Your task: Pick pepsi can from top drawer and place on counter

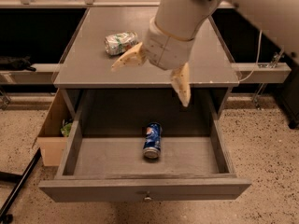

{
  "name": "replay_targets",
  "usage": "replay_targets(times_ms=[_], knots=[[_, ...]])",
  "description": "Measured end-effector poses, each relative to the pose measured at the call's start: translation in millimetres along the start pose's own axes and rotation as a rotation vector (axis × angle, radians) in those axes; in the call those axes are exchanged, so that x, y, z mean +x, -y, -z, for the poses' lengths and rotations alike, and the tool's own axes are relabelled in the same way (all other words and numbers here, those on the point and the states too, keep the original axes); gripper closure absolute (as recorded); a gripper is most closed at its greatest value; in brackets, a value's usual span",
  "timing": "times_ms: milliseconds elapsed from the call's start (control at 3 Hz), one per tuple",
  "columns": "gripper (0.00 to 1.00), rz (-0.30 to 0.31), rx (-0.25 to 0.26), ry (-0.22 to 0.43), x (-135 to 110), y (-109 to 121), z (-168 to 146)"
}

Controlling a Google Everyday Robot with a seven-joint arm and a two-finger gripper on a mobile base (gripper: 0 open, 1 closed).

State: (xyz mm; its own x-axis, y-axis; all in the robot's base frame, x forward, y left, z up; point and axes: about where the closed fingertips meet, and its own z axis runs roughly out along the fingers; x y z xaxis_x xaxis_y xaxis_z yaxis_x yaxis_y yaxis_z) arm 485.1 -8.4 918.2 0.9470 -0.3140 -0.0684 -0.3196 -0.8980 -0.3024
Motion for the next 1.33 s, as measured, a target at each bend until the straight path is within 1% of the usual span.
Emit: replay_targets(times_ms=[333,667,1000,1333], knots=[[0.00,-0.007,0.013,0.075,5.8,28.6,-59.9],[0.00,-0.069,0.061,-0.054,-18.2,15.3,-100.3],[0.00,-0.068,0.054,-0.050,-17.4,16.2,-101.2],[0.00,-0.073,0.010,-0.035,-11.8,13.1,-108.3]])
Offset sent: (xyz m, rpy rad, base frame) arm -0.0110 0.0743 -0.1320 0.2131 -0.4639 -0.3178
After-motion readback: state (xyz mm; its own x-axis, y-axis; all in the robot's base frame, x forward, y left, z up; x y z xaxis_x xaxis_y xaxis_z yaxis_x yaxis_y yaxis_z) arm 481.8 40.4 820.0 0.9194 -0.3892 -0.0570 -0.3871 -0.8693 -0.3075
